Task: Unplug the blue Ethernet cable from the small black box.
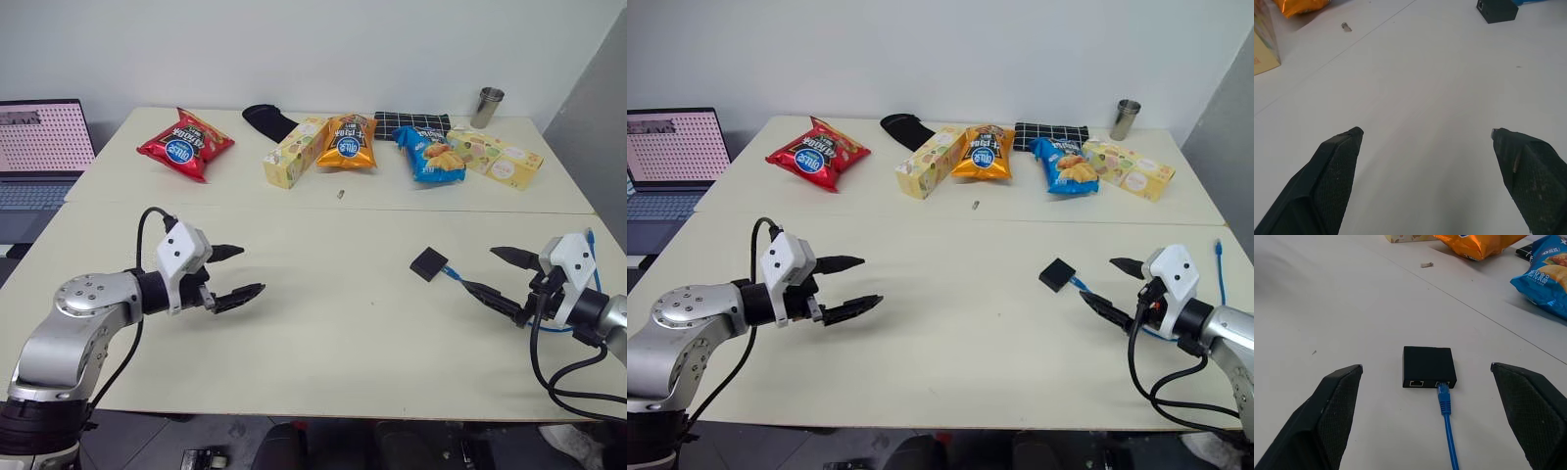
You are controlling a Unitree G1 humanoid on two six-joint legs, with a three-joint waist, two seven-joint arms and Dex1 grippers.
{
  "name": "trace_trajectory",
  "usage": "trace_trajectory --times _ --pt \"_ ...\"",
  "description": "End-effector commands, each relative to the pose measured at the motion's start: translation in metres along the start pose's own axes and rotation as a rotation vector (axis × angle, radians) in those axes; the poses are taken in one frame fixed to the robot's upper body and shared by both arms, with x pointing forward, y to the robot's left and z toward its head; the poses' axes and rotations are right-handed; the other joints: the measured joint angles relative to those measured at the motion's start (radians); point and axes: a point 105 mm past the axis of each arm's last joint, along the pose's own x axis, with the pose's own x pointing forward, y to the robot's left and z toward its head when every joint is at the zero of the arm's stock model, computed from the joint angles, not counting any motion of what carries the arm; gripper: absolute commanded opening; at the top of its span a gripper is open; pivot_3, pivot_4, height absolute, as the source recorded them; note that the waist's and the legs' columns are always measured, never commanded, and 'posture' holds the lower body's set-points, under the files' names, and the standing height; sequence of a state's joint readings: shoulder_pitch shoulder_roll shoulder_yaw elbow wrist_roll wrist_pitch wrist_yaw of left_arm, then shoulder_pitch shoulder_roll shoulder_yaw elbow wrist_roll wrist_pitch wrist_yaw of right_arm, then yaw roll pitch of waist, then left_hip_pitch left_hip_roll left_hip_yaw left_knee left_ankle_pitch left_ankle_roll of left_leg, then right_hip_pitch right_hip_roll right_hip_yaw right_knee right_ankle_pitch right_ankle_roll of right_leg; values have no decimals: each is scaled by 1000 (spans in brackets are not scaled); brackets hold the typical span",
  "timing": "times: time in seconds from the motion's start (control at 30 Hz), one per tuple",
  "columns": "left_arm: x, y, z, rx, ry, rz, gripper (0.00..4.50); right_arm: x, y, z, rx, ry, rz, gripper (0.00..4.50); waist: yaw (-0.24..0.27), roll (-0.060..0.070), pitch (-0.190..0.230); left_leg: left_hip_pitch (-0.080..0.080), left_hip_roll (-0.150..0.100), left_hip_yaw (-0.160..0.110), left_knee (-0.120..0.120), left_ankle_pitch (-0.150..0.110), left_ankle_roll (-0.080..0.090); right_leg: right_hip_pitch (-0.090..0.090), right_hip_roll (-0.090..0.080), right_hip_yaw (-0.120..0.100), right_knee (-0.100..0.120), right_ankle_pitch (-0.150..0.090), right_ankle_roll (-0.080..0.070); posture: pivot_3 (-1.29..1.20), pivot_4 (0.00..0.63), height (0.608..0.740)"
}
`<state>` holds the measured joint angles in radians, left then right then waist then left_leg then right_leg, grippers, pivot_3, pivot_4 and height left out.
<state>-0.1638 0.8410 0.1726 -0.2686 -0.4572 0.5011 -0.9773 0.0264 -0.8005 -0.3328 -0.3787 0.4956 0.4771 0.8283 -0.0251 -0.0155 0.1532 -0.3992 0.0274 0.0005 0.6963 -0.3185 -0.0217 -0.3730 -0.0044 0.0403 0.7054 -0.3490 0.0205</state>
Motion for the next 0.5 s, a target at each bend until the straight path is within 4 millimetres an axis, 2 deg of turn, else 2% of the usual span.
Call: trace_trajectory --times 0.03,0.2,0.5 --pt "-1 -4 11 39 -34 -20 4500 -5 -3 7 -20 -17 -11 4468 0 0 0 0 0 0 0 0 0 0 0 0 0 0 0 0 150 740" --pt "1 -8 10 54 -15 -32 4500 -5 -1 6 -18 -12 -5 4468 0 0 0 0 0 0 0 0 0 0 0 0 0 0 0 0 150 740" --pt "6 -15 20 47 -38 -76 4500 -3 -4 -2 -24 18 -39 4468 0 0 0 0 0 0 0 0 0 0 0 0 0 0 0 0 150 740"
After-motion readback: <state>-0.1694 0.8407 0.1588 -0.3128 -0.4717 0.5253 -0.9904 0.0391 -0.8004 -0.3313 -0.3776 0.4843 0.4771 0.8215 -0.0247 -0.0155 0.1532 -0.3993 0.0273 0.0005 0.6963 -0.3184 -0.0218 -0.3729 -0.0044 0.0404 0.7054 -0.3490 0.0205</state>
